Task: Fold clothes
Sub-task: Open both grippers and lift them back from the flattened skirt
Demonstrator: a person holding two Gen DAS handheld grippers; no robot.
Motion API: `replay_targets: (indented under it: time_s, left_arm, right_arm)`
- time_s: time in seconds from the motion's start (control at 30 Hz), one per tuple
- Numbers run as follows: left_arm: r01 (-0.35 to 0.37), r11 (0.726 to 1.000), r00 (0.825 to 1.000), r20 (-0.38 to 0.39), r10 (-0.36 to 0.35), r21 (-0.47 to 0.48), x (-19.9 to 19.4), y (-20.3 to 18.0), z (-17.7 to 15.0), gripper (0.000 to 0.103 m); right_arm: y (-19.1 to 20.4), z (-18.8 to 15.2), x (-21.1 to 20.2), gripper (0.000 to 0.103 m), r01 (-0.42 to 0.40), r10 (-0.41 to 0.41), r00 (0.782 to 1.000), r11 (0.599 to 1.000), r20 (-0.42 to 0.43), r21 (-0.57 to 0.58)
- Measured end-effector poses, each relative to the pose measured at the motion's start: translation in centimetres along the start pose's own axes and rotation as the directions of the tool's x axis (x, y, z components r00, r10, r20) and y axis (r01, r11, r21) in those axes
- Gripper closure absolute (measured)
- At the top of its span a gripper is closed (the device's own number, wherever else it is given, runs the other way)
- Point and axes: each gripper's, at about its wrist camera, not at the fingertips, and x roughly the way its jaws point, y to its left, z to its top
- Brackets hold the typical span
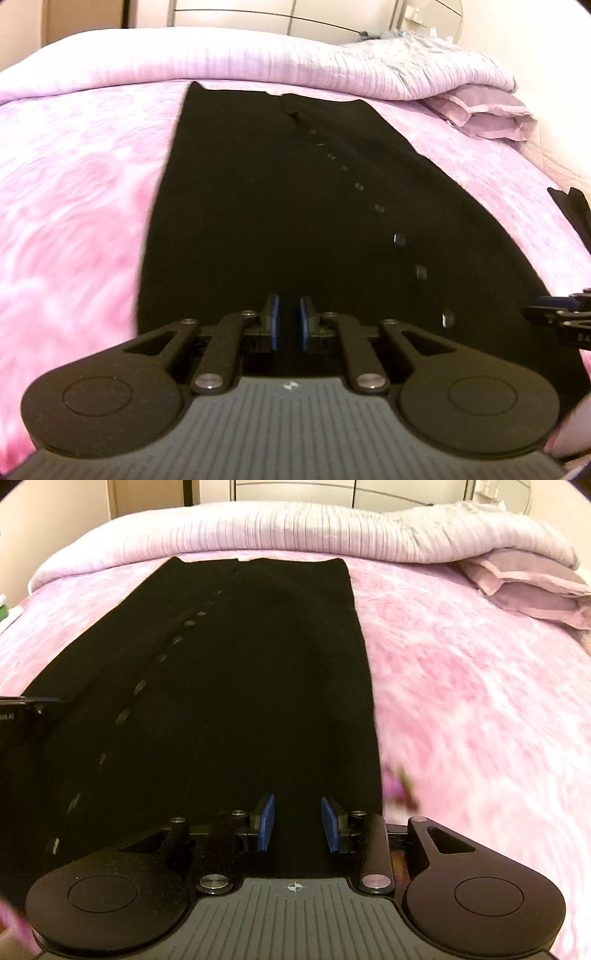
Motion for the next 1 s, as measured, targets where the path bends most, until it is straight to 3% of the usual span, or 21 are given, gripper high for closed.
replay_targets:
  time_s: [0.13,0.23,0.33,0.4,0.5,0.6,0.67,0.77,0.87,0.93,1.0]
  left_arm:
    - [-0.010,1.000,1.000,0.016,0.010,-0.006,-4.1,-0.7,-4.2,0.095]
    - [-0.056,0.998,0.998,0.030,0.056,0.001,-7.1,-2.0,-7.2,0.095]
    - [-0.108,0.994,0.994,-0.013,0.108,-0.018,-10.3,-3.6,-8.1,0.095]
    - [-0.107,0.994,0.994,0.002,0.107,-0.027,-12.2,-4.4,-7.9,0.095]
    - [-0.123,0.991,0.991,0.046,0.125,-0.043,-14.9,-5.8,-7.4,0.089]
    - [-0.086,0.994,0.993,0.070,0.091,-0.072,-17.2,-7.0,-6.4,0.078]
    - [-0.073,0.996,0.992,0.103,0.079,-0.056,-18.5,-7.9,-5.7,0.074]
    - [-0.072,0.997,0.988,0.130,0.077,-0.039,-19.3,-9.1,-4.2,0.073]
    - [-0.098,0.995,0.984,0.149,0.101,-0.028,-19.6,-9.7,-3.0,0.068]
    - [-0.123,0.992,0.979,0.159,0.125,-0.023,-19.5,-10.1,-2.2,0.066]
    - [-0.149,0.988,0.976,0.158,0.153,-0.037,-19.2,-10.3,-2.0,0.065]
  right_arm:
    - [0.4,-4.0,-2.8,0.071,0.028,-0.027,0.998,1.000,0.063,-0.008]
    - [3.0,-6.9,-5.7,0.071,0.058,-0.056,0.991,0.998,0.125,-0.015]
    - [4.2,-8.5,-7.8,0.071,0.082,-0.082,0.993,0.997,0.083,0.001]
    - [4.0,-8.2,-8.6,0.071,0.058,-0.060,0.997,0.998,0.053,0.038]
    - [4.1,-7.8,-11.4,0.071,-0.002,-0.017,0.990,0.991,0.140,0.135]
    - [3.4,-5.2,-14.3,0.069,-0.021,-0.025,0.979,0.975,0.203,0.221]
    - [2.4,-5.2,-17.9,0.060,-0.072,0.002,0.957,0.970,0.289,0.231]
    - [2.7,-3.0,-19.9,0.046,-0.102,0.047,0.937,0.985,0.346,0.141]
    - [4.2,-1.4,-20.1,0.043,-0.088,0.089,0.926,0.996,0.368,-0.019]
    - [5.0,-0.5,-19.5,0.042,-0.063,0.102,0.925,0.991,0.367,-0.118]
    - [5.0,0.2,-17.8,0.041,-0.058,0.100,0.937,0.990,0.336,-0.132]
